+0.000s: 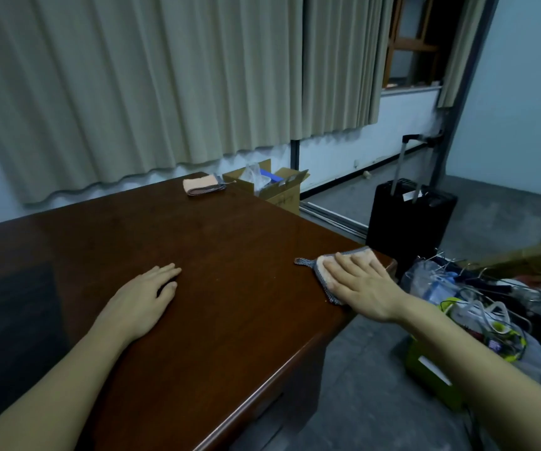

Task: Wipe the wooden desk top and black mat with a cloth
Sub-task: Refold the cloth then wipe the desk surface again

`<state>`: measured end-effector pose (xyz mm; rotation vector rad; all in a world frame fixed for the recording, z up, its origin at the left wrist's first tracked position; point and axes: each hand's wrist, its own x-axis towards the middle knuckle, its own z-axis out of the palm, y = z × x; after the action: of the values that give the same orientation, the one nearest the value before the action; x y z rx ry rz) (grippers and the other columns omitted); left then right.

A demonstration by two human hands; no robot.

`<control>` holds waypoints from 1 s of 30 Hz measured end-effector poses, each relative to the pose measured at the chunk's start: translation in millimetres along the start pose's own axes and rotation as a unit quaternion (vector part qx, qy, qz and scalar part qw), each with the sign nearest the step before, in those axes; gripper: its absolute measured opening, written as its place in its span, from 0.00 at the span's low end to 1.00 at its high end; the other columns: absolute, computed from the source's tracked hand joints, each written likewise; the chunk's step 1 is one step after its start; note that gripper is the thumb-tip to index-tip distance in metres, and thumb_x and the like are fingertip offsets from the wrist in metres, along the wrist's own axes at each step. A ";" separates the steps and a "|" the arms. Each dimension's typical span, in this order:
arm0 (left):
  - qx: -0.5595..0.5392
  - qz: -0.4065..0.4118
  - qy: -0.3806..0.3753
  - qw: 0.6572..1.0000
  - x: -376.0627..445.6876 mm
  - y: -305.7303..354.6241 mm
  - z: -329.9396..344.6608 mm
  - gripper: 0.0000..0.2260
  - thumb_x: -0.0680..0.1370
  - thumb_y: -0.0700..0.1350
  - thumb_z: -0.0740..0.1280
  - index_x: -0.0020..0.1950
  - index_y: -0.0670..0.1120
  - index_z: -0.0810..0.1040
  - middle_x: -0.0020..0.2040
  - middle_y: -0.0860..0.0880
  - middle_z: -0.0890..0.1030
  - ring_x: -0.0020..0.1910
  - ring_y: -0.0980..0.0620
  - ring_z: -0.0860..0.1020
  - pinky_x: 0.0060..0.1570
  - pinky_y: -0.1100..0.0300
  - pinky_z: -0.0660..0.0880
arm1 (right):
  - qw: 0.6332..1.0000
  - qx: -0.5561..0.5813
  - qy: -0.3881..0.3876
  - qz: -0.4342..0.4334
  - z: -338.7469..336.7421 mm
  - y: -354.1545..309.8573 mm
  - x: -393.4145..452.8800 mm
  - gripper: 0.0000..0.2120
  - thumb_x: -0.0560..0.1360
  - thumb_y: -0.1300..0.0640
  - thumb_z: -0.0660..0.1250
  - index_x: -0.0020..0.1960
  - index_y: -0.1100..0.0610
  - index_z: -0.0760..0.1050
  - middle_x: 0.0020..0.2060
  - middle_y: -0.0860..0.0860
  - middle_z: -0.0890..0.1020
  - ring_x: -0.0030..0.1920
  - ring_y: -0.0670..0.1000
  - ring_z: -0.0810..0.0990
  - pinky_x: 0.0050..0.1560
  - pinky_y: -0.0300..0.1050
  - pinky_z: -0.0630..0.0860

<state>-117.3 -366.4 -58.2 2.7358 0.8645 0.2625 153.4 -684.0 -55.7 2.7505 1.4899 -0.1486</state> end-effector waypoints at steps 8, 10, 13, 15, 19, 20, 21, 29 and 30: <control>-0.001 -0.005 0.006 1.000 -0.8 0.4 0.1 0.20 0.86 0.53 0.54 0.78 0.56 0.65 0.79 0.57 0.63 0.79 0.55 0.58 0.78 0.51 0.56 | 0.994 0.029 -0.062 -0.080 -11.3 -51.9 24.6 0.56 0.57 0.20 0.20 0.81 0.42 0.36 0.82 0.47 0.39 0.81 0.53 0.37 0.80 0.59 0.38; -0.008 -0.004 0.010 1.000 -1.6 0.5 0.4 0.20 0.86 0.53 0.54 0.78 0.56 0.65 0.79 0.57 0.63 0.79 0.56 0.58 0.78 0.53 0.56 | 0.993 0.031 -0.075 -0.087 -15.1 -55.8 37.1 0.43 0.70 0.25 0.29 0.81 0.41 0.36 0.82 0.46 0.38 0.81 0.53 0.36 0.79 0.58 0.36; -0.015 -0.005 0.015 1.000 -1.9 0.6 -0.2 0.20 0.86 0.53 0.54 0.78 0.57 0.66 0.79 0.57 0.64 0.79 0.56 0.58 0.78 0.54 0.56 | 0.992 0.025 -0.086 -0.086 -19.0 -59.9 60.7 0.30 0.83 0.34 0.40 0.81 0.40 0.36 0.81 0.46 0.38 0.81 0.52 0.36 0.79 0.58 0.36; -0.016 -0.003 0.019 1.000 -1.5 1.7 -0.7 0.19 0.85 0.53 0.55 0.77 0.57 0.66 0.78 0.58 0.64 0.79 0.57 0.58 0.78 0.54 0.56 | 0.992 0.024 -0.091 -0.086 -20.3 -62.7 76.8 0.30 0.83 0.35 0.41 0.81 0.40 0.36 0.81 0.45 0.38 0.81 0.52 0.36 0.79 0.58 0.36; -0.018 -0.005 0.034 0.999 -1.4 0.9 -0.4 0.19 0.85 0.54 0.55 0.76 0.59 0.67 0.77 0.60 0.65 0.78 0.59 0.59 0.77 0.54 0.57 | 0.992 0.013 -0.085 -0.095 -20.8 -69.7 113.1 0.30 0.83 0.35 0.40 0.81 0.41 0.36 0.82 0.46 0.38 0.81 0.53 0.36 0.79 0.58 0.36; -0.020 -0.005 0.037 0.999 -1.4 0.7 0.3 0.19 0.85 0.53 0.55 0.76 0.59 0.68 0.77 0.61 0.65 0.78 0.60 0.59 0.77 0.55 0.57 | 0.992 0.015 -0.085 -0.095 -21.1 -71.5 121.4 0.30 0.83 0.35 0.40 0.81 0.41 0.36 0.82 0.46 0.38 0.81 0.53 0.36 0.79 0.59 0.36; -0.023 -0.006 0.039 0.999 -1.5 0.7 0.7 0.18 0.85 0.53 0.55 0.76 0.59 0.68 0.77 0.61 0.65 0.78 0.60 0.59 0.77 0.55 0.57 | 0.991 0.016 -0.087 -0.096 -21.3 -73.2 129.6 0.30 0.83 0.34 0.40 0.81 0.40 0.36 0.82 0.46 0.38 0.81 0.54 0.36 0.79 0.59 0.36; 0.007 -0.013 0.033 0.999 -0.1 7.1 -10.7 0.18 0.84 0.57 0.55 0.74 0.61 0.69 0.75 0.63 0.67 0.76 0.61 0.61 0.74 0.53 0.61 | 0.988 0.009 -0.093 -0.119 -25.1 -100.6 189.9 0.30 0.83 0.34 0.40 0.81 0.40 0.35 0.81 0.46 0.37 0.81 0.55 0.35 0.79 0.59 0.35; 0.022 -0.008 0.025 0.999 3.6 4.8 -14.6 0.18 0.84 0.58 0.54 0.74 0.61 0.70 0.75 0.63 0.67 0.75 0.62 0.62 0.73 0.53 0.62 | 0.988 0.011 -0.093 -0.123 -26.0 -104.9 198.2 0.30 0.83 0.34 0.40 0.81 0.40 0.35 0.81 0.46 0.37 0.81 0.54 0.35 0.79 0.58 0.35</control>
<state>-115.4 -365.3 -42.6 2.7730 0.9159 0.3126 175.3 -459.6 -43.5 2.4763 1.7757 -0.4128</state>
